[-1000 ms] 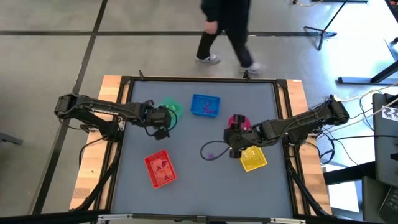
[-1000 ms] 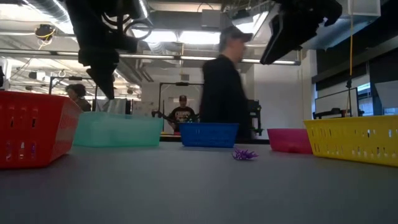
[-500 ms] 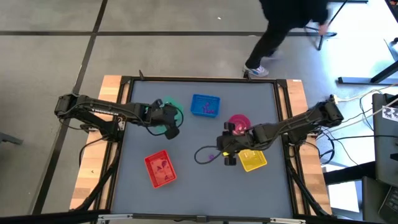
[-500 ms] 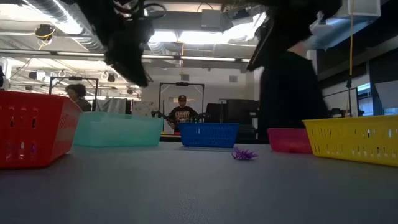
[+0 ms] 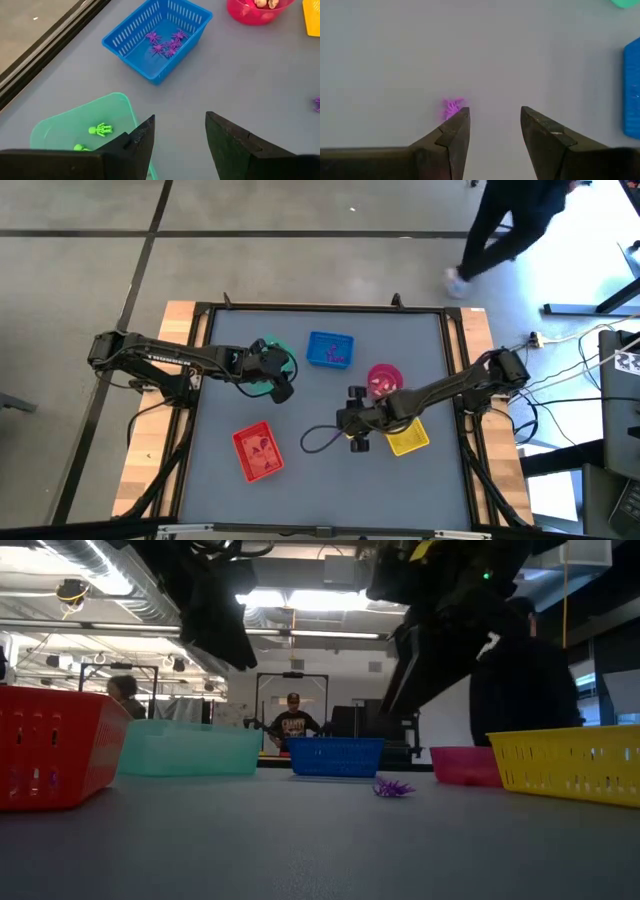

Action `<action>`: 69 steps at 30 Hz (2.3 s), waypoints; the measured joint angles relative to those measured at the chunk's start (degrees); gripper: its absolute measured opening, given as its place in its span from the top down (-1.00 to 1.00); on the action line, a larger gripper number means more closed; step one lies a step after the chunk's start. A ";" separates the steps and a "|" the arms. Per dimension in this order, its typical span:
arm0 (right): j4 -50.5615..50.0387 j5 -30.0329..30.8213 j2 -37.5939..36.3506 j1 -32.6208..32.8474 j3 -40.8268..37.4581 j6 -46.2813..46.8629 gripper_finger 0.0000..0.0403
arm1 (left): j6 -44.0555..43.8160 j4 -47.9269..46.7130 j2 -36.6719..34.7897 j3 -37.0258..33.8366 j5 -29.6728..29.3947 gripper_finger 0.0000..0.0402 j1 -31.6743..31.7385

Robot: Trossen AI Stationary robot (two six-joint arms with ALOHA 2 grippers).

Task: Sort Halloween decoration
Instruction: Put the purple spider toy into the blue bin

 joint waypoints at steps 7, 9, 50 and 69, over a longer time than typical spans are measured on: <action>4.14 -4.19 2.72 0.00 0.00 -0.95 0.13 | 0.00 -0.05 0.00 0.00 0.00 0.21 0.00; 4.12 -4.49 2.72 0.02 0.00 -0.91 0.13 | 0.00 -0.12 0.00 0.00 0.00 0.21 0.00; -0.31 -1.92 9.86 -0.04 0.13 0.72 0.13 | -0.20 -0.09 0.00 0.00 -0.02 0.21 0.00; -1.03 -5.29 9.80 -0.07 0.09 0.75 0.14 | -0.20 -0.09 0.00 0.00 -0.02 0.21 -0.01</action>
